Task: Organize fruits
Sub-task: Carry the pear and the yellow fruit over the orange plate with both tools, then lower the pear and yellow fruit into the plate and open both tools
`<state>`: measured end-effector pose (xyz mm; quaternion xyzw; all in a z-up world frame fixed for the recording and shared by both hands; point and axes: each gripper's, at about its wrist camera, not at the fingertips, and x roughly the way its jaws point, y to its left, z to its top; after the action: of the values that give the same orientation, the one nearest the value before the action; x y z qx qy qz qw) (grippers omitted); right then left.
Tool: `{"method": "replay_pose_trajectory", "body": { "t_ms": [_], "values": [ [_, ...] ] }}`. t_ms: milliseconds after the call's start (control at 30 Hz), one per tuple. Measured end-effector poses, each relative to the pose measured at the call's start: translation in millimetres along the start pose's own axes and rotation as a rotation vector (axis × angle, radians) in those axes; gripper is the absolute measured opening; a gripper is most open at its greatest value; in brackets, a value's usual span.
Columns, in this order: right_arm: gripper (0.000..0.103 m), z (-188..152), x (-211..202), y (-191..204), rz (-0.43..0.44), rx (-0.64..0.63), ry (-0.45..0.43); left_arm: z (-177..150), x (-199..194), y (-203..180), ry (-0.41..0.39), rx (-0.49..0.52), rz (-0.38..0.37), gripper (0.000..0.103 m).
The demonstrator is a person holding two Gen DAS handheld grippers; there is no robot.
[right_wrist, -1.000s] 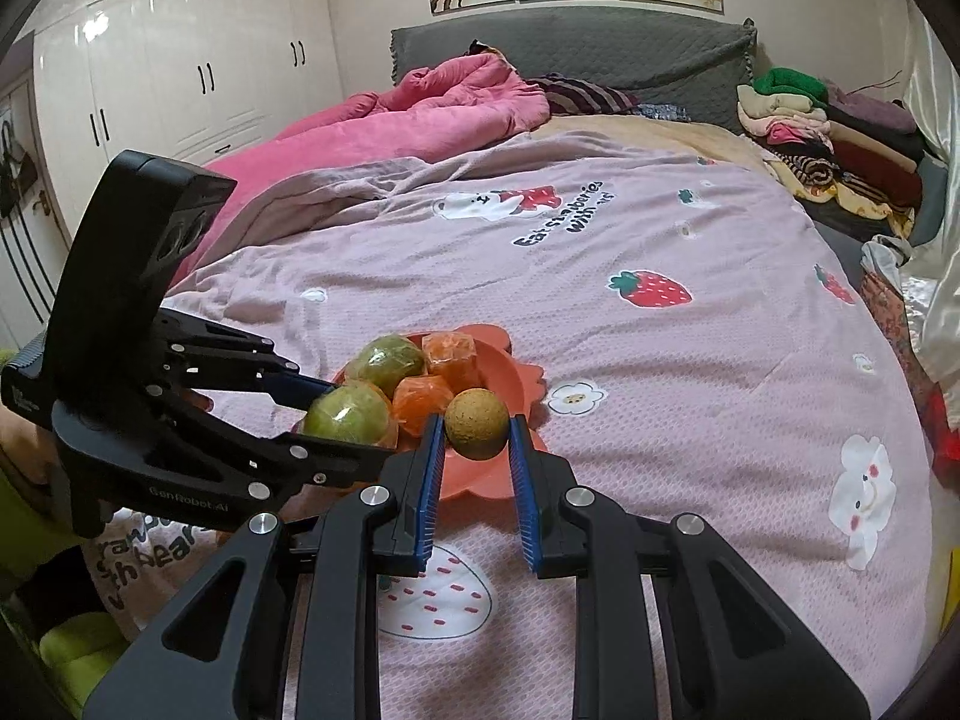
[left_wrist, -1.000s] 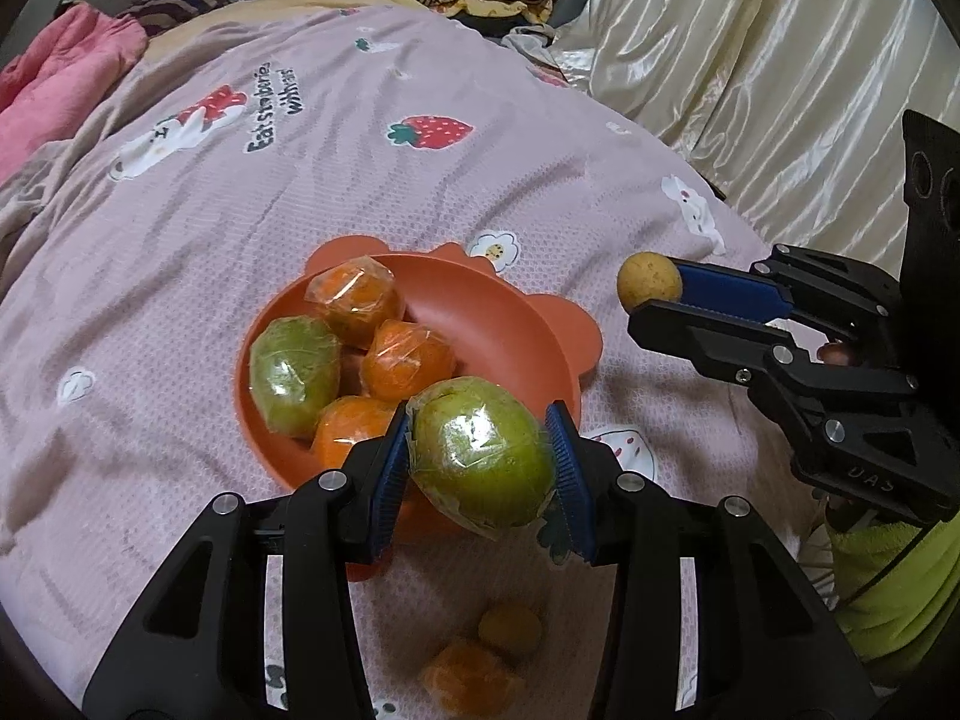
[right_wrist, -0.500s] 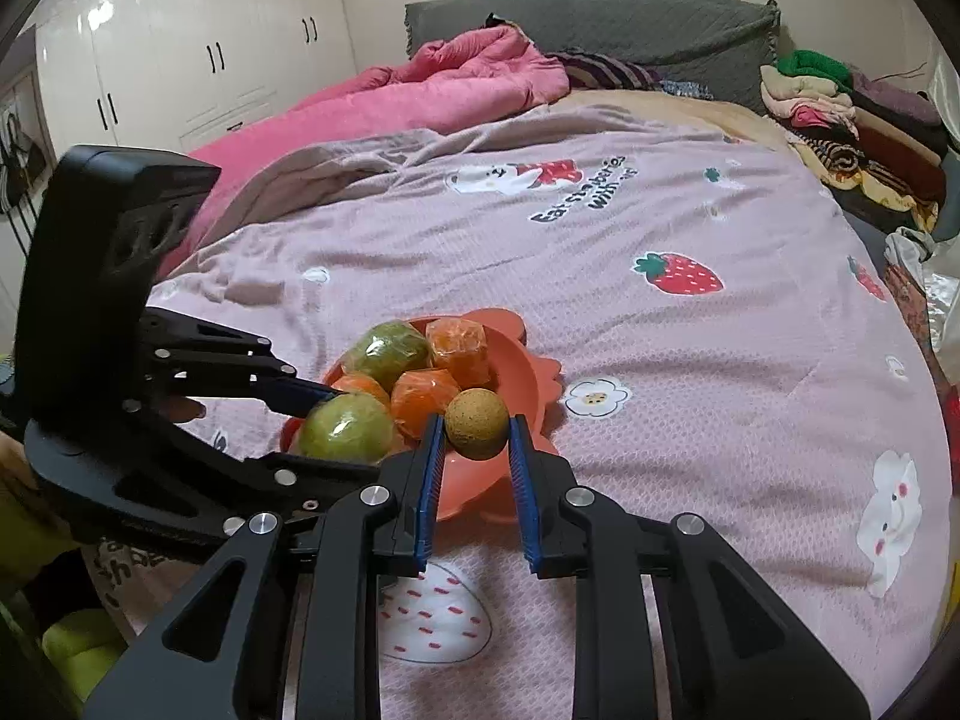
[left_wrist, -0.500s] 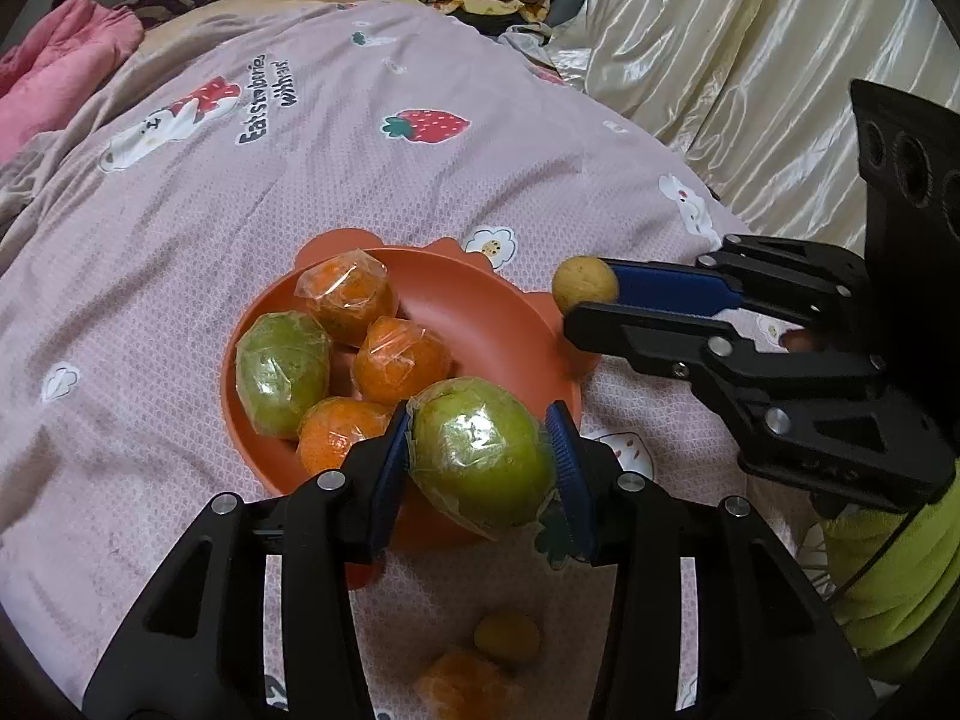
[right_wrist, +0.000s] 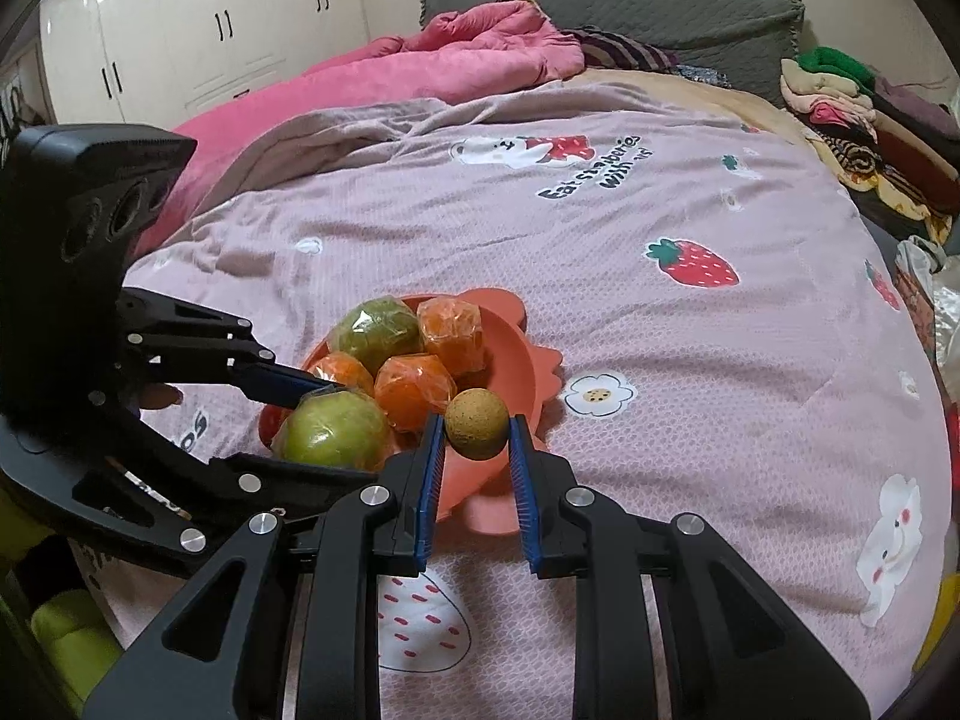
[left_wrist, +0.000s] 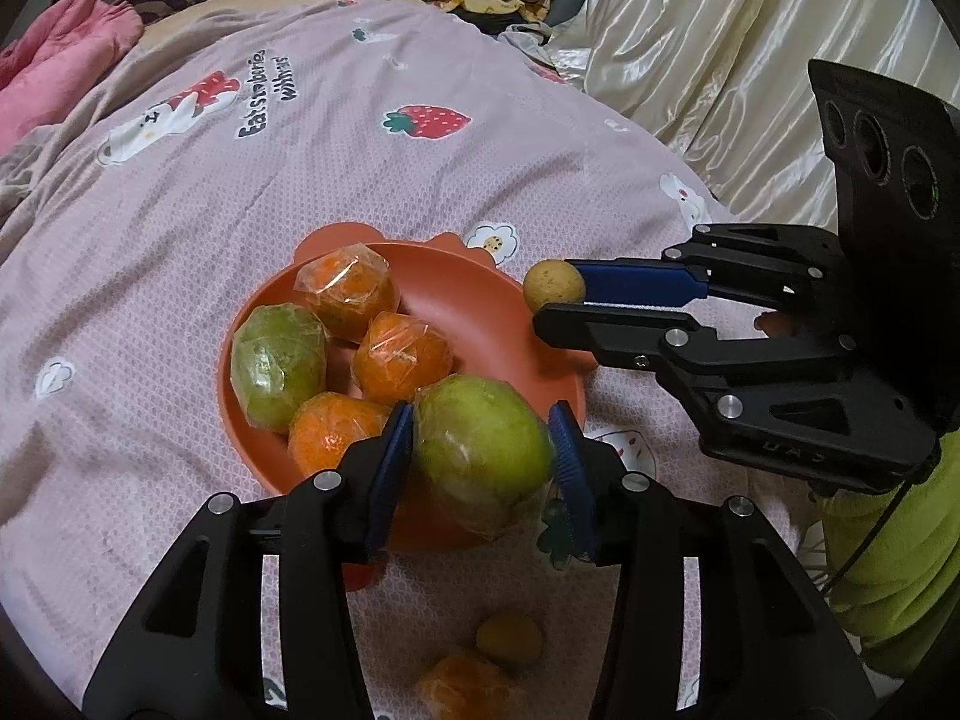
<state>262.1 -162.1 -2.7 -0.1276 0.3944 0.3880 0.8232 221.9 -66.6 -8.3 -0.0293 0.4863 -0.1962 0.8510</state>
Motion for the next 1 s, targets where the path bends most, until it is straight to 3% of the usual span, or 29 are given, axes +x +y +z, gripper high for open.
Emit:
{"method": "replay_pose_trajectory", "body": {
  "t_ms": [600,1000],
  "values": [
    [0.021,10.7,20.4,8.0,-0.002,-0.073,0.090,-5.4,-8.0,1.5,-0.010,-0.009,-0.007,0.044],
    [0.021,11.3,21.9,7.8,-0.006,-0.064,0.097,-7.5,-13.7,3.0,-0.021,-0.017,-0.006,0.045]
  ]
}}
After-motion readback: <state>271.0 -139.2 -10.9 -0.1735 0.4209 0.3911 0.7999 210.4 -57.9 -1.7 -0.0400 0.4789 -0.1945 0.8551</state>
